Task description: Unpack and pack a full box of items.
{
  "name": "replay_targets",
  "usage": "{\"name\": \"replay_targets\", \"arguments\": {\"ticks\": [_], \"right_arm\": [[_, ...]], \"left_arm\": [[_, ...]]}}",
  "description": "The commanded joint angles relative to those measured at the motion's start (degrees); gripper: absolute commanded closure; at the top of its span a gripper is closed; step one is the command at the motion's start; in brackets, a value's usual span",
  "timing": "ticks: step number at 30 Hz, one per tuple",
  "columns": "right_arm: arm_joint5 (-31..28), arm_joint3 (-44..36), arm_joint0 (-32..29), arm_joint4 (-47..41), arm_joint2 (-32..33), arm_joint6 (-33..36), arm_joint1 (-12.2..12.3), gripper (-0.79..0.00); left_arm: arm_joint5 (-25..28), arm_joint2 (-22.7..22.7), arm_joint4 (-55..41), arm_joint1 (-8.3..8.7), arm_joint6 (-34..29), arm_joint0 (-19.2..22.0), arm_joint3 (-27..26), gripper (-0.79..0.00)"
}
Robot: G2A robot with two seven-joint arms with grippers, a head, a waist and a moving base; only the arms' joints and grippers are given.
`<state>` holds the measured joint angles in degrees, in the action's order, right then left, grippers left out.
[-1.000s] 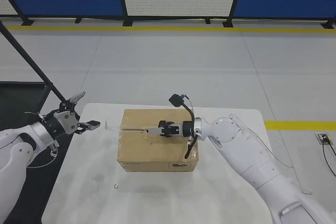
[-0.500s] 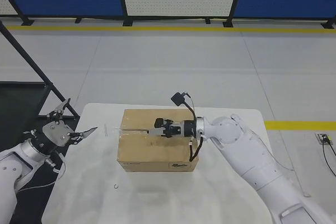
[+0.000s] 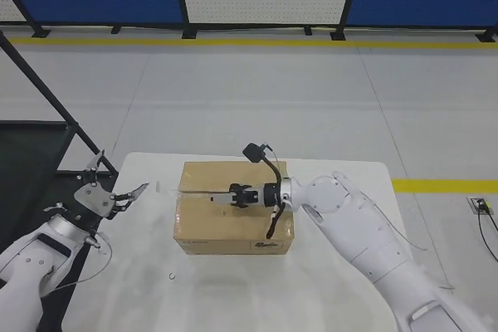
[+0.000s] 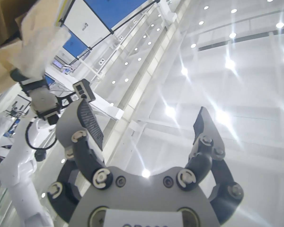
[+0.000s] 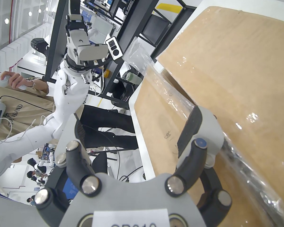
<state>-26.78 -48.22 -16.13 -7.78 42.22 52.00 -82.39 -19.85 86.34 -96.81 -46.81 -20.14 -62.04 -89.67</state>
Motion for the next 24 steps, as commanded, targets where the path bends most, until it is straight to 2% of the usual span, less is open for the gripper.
{"name": "replay_targets", "arguments": {"ticks": [1, 10, 16, 24], "right_arm": [[0.2, 0.8, 0.3, 0.1, -0.2, -0.7, -0.4, -0.785], [0.0, 3.0, 1.8, -2.2, -1.7, -0.1, -2.5, -0.785], [1.5, 4.9, 2.8, -2.5, -2.4, -3.2, -4.0, -0.785], [-1.1, 6.7, 3.2, -12.0, 0.1, -0.9, -5.5, -0.785]], "left_arm": [[0.6, 1.0, -0.4, -0.09, -0.1, -1.1, -0.1, -0.785], [0.8, 4.4, -0.9, -0.48, -0.9, -5.1, -0.6, -0.785], [0.9, 5.7, -1.0, -0.85, -1.7, -6.7, -0.7, -0.785], [1.0, 7.0, -0.7, -1.38, -2.6, -8.7, -1.2, -0.785]]}}
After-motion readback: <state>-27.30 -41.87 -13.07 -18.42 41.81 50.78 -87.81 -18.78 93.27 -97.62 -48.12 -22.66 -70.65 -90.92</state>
